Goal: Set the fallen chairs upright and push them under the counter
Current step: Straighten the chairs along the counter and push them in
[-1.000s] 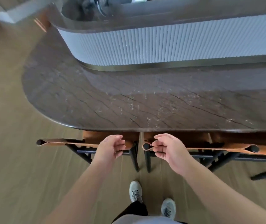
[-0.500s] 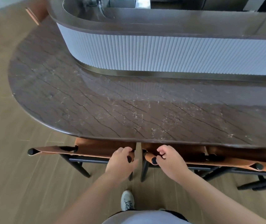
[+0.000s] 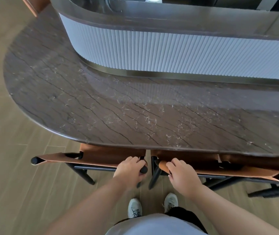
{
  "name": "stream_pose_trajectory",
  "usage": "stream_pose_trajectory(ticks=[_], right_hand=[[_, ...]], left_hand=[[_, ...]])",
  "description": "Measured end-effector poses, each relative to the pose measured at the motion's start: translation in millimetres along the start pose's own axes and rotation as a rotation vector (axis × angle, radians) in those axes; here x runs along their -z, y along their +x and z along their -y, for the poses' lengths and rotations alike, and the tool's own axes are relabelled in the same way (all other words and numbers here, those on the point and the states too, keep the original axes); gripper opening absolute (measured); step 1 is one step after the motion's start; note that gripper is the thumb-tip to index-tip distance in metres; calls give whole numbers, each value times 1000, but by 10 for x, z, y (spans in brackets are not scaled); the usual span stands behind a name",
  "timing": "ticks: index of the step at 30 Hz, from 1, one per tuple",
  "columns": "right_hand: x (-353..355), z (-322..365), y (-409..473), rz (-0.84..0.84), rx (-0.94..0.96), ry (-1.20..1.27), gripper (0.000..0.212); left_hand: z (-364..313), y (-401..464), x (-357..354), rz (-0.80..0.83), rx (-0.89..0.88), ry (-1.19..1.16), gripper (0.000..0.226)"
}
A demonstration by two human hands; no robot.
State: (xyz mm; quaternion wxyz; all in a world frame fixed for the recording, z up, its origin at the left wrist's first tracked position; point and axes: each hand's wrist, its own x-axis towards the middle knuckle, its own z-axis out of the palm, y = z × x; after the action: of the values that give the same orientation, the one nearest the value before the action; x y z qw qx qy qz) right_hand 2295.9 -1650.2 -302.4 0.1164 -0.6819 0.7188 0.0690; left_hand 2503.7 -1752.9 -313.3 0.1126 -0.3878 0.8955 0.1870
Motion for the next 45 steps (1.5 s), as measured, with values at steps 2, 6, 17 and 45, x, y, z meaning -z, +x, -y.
stream_pose_trajectory(ticks=[2, 6, 17, 45], right_hand=[[-19, 22, 7, -10, 1, -21, 38], [3, 9, 8, 13, 16, -72, 43], [124, -81, 60, 136, 66, -67, 24], [182, -154, 169, 170, 123, -22, 23]], left_hand=[[4, 53, 14, 18, -16, 44, 42], [-25, 144, 48, 35, -41, 106, 40], [-12, 256, 236, 195, -187, 240, 32], [-214, 342, 284, 251, -156, 214, 26]])
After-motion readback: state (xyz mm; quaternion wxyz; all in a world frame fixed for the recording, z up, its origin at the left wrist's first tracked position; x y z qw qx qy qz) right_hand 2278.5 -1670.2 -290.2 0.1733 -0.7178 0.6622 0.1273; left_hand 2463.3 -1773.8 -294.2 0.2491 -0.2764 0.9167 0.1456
